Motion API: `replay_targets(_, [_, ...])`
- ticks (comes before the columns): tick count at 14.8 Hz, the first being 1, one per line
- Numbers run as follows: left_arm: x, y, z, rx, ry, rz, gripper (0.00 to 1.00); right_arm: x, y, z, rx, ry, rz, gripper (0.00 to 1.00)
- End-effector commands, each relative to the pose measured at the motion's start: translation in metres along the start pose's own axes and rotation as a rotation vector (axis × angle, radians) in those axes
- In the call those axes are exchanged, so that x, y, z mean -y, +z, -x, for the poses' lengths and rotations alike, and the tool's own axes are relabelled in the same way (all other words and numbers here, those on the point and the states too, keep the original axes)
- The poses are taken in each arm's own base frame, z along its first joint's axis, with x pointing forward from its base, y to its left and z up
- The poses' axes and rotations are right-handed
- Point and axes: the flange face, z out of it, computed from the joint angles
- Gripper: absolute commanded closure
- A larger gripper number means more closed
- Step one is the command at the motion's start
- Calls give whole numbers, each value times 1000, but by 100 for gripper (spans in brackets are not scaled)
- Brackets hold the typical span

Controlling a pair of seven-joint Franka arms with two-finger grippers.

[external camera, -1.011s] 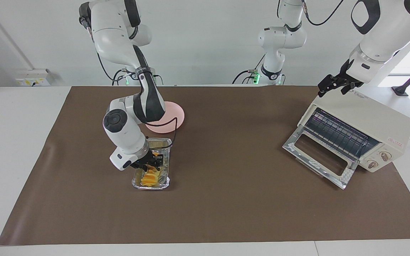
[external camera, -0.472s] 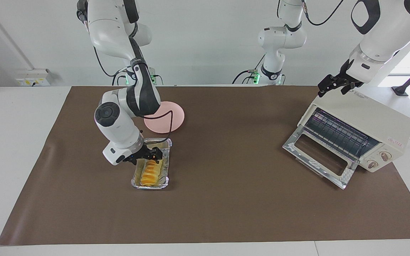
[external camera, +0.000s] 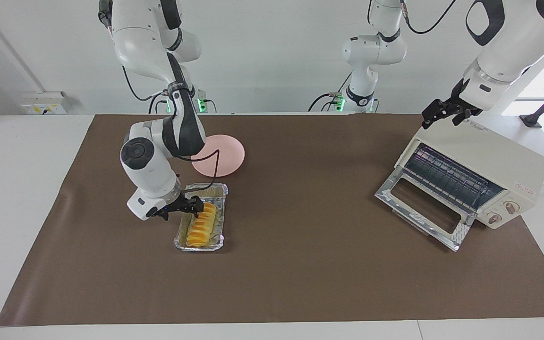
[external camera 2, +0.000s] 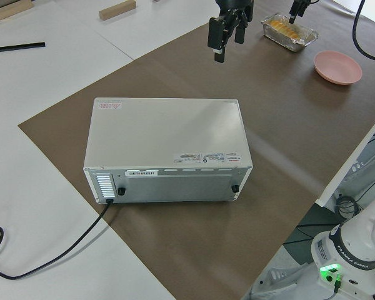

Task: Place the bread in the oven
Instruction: 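Lower the bread into the foil tray and open the right gripper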

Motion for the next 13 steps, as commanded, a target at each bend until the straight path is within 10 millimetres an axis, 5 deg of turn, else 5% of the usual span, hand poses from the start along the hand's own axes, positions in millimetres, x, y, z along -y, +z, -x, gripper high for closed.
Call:
replay_targets(1, [3,-5,4,-15,2,-9,0,-7,8,20,-13,-50,28,1])
replay_targets(3, [3,-5,4,-16,2,-9,0,-8,8,20,-13,-66,28,21])
replay_targets(4, [3,-5,4,-15,2,-9,0,-8,7,20,-14,-66,28,49])
replay_targets(5, [3,-5,4,-15,2,-9,0,-8,7,20,-13,-64,28,98])
replay_targets(13, [3,-5,4,-15,2,-9,0,-5,1,15,-26,-48,13,100])
